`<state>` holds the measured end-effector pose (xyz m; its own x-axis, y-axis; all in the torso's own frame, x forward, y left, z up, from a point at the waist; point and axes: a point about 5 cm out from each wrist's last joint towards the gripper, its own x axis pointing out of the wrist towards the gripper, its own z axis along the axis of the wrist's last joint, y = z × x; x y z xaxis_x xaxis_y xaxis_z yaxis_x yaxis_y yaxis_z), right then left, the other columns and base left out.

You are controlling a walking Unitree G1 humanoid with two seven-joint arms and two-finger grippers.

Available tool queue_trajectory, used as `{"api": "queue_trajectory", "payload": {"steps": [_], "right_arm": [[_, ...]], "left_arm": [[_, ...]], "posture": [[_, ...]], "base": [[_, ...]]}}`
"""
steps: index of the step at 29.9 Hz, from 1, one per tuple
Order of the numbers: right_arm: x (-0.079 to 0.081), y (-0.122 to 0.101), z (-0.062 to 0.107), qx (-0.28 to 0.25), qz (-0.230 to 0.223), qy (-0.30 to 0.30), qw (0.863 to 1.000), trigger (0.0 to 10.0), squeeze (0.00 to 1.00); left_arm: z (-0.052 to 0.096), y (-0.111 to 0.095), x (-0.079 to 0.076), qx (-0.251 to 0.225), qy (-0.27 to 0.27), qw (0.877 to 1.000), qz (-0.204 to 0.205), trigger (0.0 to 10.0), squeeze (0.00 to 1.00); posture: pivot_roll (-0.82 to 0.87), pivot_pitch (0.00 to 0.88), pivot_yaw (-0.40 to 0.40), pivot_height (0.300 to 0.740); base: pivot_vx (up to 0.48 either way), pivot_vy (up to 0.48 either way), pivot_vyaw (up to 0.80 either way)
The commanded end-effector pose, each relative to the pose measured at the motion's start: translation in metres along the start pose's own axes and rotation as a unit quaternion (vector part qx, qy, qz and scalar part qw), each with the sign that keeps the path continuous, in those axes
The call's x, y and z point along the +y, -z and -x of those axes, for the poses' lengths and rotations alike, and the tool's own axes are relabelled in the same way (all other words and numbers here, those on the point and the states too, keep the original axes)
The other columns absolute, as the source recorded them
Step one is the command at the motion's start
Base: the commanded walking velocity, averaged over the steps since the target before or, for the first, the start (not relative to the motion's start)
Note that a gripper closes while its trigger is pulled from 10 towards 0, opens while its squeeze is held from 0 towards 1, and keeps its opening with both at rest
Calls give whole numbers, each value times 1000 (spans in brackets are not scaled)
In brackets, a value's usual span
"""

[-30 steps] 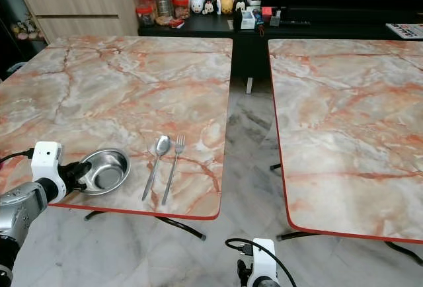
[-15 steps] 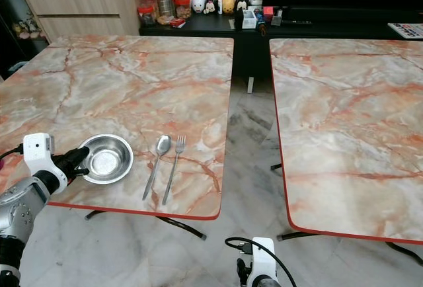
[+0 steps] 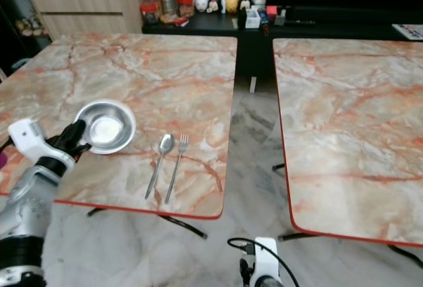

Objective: Setting the table

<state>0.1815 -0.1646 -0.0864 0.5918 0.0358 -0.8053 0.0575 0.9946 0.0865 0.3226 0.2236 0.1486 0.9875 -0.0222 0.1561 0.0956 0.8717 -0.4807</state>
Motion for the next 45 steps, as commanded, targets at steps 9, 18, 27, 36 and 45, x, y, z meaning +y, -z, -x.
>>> {"api": "queue_trajectory", "payload": {"steps": [9,18,27,36,45], "right_arm": [[-8,6,2,12,15,13,1000,10000,0],[-15,11,4,21,24,17,999,10000,0],[-15,5,2,25,44,20,999,10000,0],[-12,3,1,25,48,15,998,10000,0],[-10,7,2,26,42,12,999,10000,0]], "left_arm": [[-7,3,-15,-51,-42,996,51,10000,0],[-10,-7,-13,-84,-53,994,54,10000,0],[-14,-6,-18,-88,-49,993,55,10000,0],[-15,-5,-20,-87,-50,993,57,10000,0],[-17,-10,-19,-92,-51,993,53,10000,0]], "posture": [[19,0,18,740],[15,0,1,740],[28,0,-14,740],[26,0,-8,740],[24,0,1,740]], "base": [[0,0,0],[0,-94,0],[0,-289,0],[0,-307,0],[0,-454,0]]}}
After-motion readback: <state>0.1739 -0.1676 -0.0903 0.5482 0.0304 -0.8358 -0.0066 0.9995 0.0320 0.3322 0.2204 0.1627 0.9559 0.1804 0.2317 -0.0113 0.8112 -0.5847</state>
